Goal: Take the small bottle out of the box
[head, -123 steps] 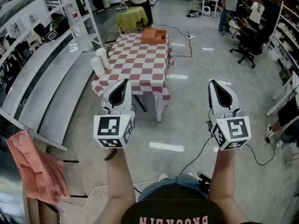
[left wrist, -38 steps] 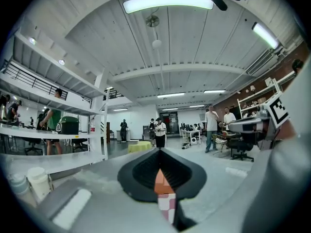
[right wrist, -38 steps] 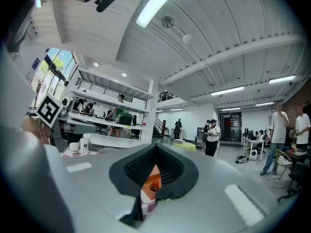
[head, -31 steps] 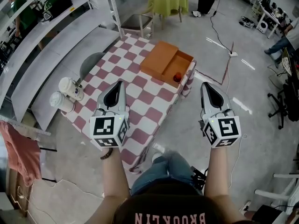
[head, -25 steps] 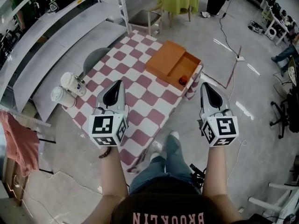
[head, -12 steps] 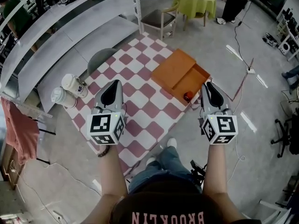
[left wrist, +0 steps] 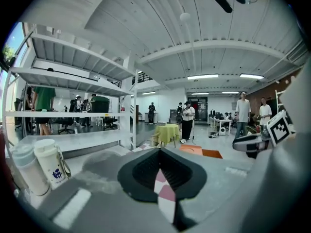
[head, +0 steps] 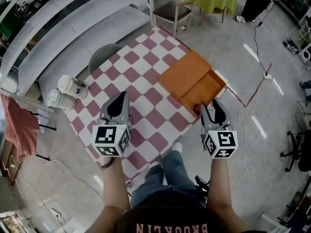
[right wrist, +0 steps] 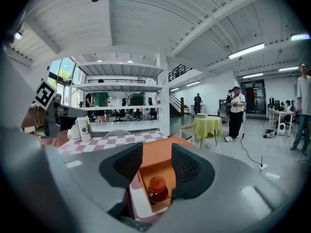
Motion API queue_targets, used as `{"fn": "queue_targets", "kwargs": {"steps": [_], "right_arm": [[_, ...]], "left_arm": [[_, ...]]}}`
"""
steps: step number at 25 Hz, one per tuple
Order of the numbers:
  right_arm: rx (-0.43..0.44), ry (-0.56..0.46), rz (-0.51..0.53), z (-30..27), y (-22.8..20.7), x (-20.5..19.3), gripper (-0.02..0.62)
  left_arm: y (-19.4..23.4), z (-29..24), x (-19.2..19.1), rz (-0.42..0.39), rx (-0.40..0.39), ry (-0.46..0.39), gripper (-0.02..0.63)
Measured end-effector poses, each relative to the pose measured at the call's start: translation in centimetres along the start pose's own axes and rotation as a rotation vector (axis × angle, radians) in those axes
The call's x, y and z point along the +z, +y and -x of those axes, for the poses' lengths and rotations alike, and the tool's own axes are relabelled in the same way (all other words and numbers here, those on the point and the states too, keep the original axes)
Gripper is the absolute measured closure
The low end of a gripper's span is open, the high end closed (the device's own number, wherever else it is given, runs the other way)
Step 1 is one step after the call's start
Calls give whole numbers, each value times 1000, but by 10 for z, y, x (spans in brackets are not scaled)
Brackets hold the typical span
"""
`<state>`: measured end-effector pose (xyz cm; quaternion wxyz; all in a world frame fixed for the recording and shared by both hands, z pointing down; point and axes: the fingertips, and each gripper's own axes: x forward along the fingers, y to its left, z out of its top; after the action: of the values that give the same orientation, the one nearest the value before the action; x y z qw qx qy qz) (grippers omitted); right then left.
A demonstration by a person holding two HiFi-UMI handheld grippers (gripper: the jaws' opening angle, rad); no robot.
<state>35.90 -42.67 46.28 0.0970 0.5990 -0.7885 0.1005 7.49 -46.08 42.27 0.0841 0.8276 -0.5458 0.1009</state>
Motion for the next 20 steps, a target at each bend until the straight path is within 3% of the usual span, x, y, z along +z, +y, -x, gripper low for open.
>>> {"fn": "queue_targets", "kwargs": {"steps": [11,20], "right_arm": [[-4,135,-30,-26,0,-80,404],[-41,123,2,-32,-5,-92,456]], "left_arm": [[15,-4,-65,59,37,113,606],[14,-1,-77,59,42,135,606]]}}
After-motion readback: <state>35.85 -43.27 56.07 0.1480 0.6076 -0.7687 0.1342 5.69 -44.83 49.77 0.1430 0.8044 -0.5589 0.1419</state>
